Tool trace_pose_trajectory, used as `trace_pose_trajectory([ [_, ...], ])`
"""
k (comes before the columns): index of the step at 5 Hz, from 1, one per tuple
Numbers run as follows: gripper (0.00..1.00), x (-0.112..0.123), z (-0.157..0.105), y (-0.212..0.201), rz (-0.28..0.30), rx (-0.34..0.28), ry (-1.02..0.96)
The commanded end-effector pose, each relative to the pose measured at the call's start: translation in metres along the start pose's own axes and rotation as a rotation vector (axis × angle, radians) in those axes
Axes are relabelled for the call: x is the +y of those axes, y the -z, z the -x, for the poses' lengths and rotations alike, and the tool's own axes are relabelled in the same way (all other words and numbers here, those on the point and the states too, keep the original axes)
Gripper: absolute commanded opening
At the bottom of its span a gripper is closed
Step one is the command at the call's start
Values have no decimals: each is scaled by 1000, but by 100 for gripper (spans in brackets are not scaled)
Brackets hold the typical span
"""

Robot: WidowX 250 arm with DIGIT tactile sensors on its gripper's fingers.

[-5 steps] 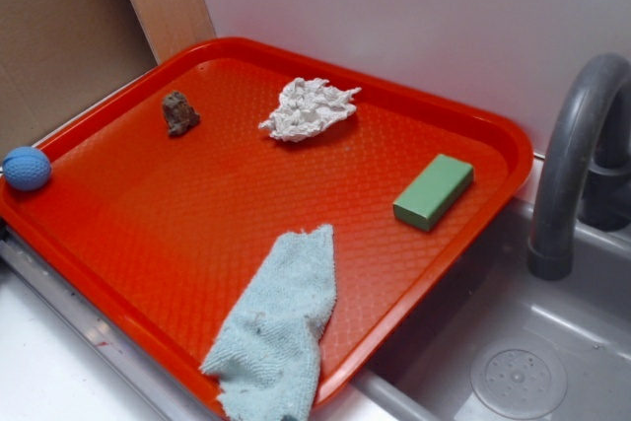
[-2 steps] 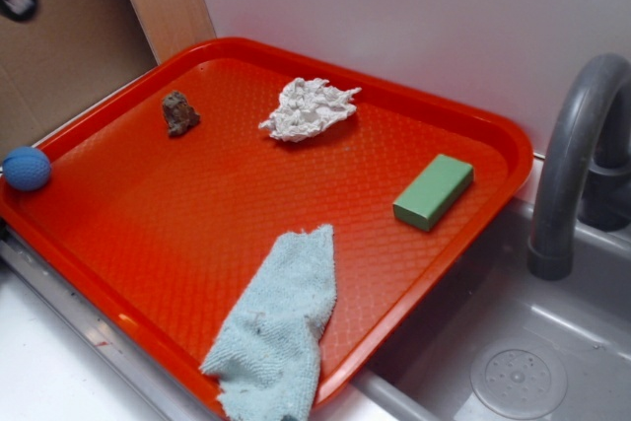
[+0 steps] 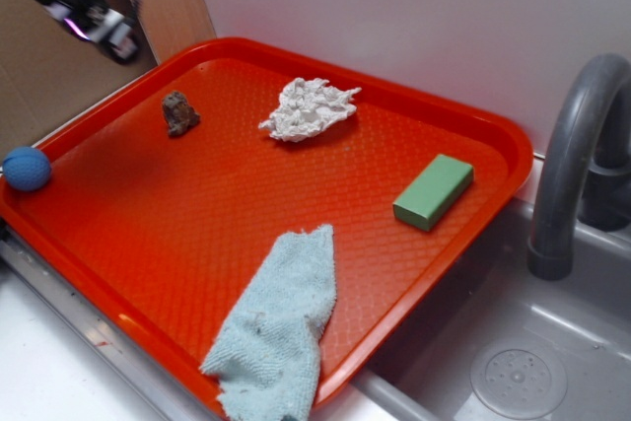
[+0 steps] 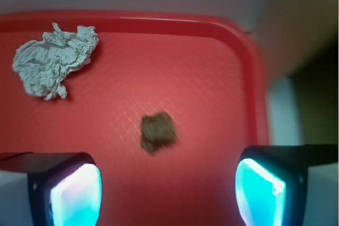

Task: Grab the rock.

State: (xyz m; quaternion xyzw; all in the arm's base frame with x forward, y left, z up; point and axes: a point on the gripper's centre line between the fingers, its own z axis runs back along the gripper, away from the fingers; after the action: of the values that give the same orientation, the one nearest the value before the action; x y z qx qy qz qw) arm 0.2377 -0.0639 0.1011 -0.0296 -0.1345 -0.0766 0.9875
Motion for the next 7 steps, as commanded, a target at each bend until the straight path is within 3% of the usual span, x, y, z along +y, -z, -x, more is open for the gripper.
trace_pose_trajectory([
  [1, 100, -7, -23, 52, -47, 48, 75],
  [3, 100, 5, -17, 83, -75, 147, 107],
  [4, 0, 8, -16, 78, -53, 153, 122],
  [7, 0, 10, -9, 65, -84, 159, 98],
])
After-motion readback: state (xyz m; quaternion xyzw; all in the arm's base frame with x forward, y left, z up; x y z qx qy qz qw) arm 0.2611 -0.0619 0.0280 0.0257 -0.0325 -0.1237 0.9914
